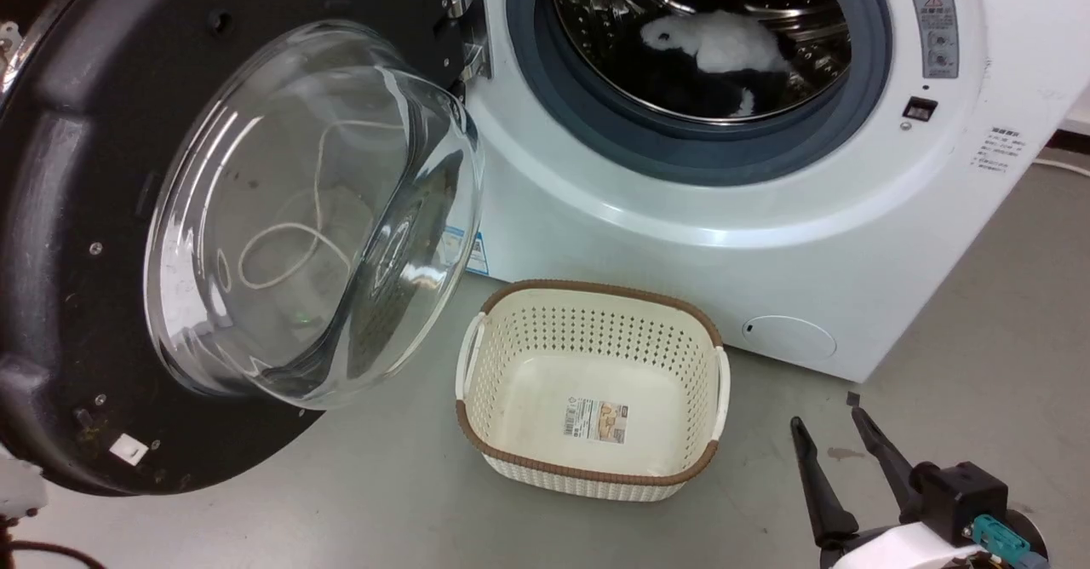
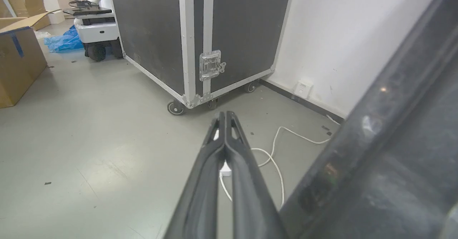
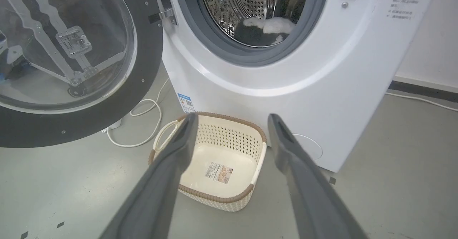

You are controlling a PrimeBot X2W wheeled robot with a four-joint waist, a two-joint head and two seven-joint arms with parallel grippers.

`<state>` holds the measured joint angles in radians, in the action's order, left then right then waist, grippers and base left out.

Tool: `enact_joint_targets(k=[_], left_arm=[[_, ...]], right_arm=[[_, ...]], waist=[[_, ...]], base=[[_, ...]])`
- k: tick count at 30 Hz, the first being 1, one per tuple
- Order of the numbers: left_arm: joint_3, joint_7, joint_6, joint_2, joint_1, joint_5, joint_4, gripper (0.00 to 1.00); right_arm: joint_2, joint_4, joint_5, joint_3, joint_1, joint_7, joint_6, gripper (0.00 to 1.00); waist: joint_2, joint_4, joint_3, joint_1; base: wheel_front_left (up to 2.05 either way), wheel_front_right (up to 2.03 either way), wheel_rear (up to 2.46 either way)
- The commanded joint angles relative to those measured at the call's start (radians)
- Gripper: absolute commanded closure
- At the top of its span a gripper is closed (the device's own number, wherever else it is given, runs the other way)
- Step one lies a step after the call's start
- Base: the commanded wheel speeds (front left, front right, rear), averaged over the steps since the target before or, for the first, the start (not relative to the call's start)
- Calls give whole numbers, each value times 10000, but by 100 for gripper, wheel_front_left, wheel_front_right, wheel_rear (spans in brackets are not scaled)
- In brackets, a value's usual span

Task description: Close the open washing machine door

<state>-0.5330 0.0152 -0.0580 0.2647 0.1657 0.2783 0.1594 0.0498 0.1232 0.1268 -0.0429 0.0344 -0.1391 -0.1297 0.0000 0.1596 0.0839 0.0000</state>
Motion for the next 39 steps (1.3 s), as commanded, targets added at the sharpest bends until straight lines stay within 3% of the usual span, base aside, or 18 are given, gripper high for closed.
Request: enact_joint_targets(k=[1,7,13,14,21,24,25,39], left_arm=[[-24,69,-92,103,101,111,77,100],[864,1017,-208,401,-376,1042,-57,100],[1627,1991,-275,732,-1154,2662,-744,100],[2102,2289,-308,904,-1422,3419,-1184,100],[3467,2860,-384,1204,-1800,4939,-2308,100],[4347,3237,-416,1360,-1882,5420,-2959,100],[6433,3876,-492,1604,-1509,5991,-3956,100],[10407,3161,-643,1419,918,6921,-3522,100]], right_arm=[[3,59,92,-20,-101,-94,-6,0],[3,277,271,-46,-42,-223,-7,0],[3,433,467,-50,38,-354,-7,0],[3,490,552,-26,67,-418,-7,0],[3,628,721,-127,93,-564,-8,0],[3,704,825,-161,73,-627,-8,0],[4,829,1084,-196,72,-774,-8,0],[4,844,1412,-58,-272,-1066,-9,0]], waist=[[0,11,19,0],[0,111,-63,0],[0,286,-189,0],[0,403,-248,0],[0,510,-311,0],[0,494,-316,0],[0,283,-261,0],[0,-1236,392,0]], base=[[0,0,0],[0,0,0],[0,0,0],[0,0,0],[0,0,0],[0,0,0],[0,0,0],[0,0,0]])
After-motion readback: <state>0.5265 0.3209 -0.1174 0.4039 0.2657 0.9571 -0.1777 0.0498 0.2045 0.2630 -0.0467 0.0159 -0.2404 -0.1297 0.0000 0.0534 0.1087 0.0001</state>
